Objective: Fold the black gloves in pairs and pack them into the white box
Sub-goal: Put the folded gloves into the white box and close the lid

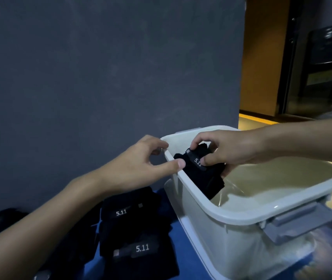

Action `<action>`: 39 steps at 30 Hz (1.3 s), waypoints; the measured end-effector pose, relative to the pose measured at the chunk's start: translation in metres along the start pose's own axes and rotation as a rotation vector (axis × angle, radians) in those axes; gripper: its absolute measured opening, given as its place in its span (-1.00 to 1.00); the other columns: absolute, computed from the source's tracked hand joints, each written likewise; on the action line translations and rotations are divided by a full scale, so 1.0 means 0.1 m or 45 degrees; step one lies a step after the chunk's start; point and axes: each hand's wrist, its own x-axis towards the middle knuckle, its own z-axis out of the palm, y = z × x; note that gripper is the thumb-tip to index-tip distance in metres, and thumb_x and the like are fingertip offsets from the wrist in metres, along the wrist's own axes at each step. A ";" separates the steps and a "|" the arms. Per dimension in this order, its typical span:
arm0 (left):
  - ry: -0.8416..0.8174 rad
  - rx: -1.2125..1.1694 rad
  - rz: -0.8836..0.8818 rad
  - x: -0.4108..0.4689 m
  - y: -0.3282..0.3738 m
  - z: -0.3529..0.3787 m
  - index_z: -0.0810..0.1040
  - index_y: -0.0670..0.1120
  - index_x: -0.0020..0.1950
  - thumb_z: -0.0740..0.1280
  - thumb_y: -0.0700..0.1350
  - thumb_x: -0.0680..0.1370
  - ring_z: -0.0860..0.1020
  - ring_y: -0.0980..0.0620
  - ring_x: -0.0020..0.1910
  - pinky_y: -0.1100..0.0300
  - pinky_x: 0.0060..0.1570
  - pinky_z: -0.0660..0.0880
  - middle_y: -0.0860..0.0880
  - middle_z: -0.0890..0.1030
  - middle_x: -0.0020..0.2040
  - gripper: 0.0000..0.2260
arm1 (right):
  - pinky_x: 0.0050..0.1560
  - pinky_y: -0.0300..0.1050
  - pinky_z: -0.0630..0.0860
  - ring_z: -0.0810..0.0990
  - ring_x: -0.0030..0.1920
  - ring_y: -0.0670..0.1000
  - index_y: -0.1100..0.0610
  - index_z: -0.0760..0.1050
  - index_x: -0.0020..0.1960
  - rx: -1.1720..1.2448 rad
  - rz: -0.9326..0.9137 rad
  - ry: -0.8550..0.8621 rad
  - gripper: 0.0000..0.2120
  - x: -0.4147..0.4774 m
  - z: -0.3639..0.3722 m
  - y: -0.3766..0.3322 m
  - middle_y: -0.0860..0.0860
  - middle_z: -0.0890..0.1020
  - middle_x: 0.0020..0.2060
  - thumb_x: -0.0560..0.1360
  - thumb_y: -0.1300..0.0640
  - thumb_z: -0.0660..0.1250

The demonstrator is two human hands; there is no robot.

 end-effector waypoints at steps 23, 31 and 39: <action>0.014 -0.017 0.014 -0.06 0.00 0.06 0.46 0.10 0.37 0.25 0.54 0.31 0.50 0.36 0.20 0.32 0.12 0.41 0.31 0.44 0.20 -0.23 | 0.20 0.11 0.56 0.60 -0.09 0.05 -0.02 0.33 0.31 -0.086 0.245 -0.309 -0.48 0.37 0.22 0.41 0.03 0.53 -0.05 0.45 0.24 0.46; 0.016 -0.044 0.003 -0.07 0.04 0.07 0.47 0.12 0.34 0.22 0.44 0.29 0.51 0.30 0.22 0.37 0.09 0.40 0.28 0.44 0.23 -0.30 | 0.11 -0.08 0.53 0.58 -0.01 0.01 -0.14 0.32 0.32 -0.196 0.246 -0.359 -0.44 0.36 0.14 0.40 0.01 0.55 0.01 0.44 0.10 0.50; 0.027 -0.020 0.019 -0.07 0.06 0.08 0.45 0.03 0.43 0.27 0.44 0.43 0.49 0.26 0.26 0.18 0.30 0.45 0.22 0.43 0.33 -0.30 | 0.12 -0.08 0.56 0.52 0.22 0.08 -0.23 0.30 0.37 -0.246 0.242 -0.340 -0.37 0.23 0.00 0.33 0.08 0.50 0.17 0.42 0.05 0.51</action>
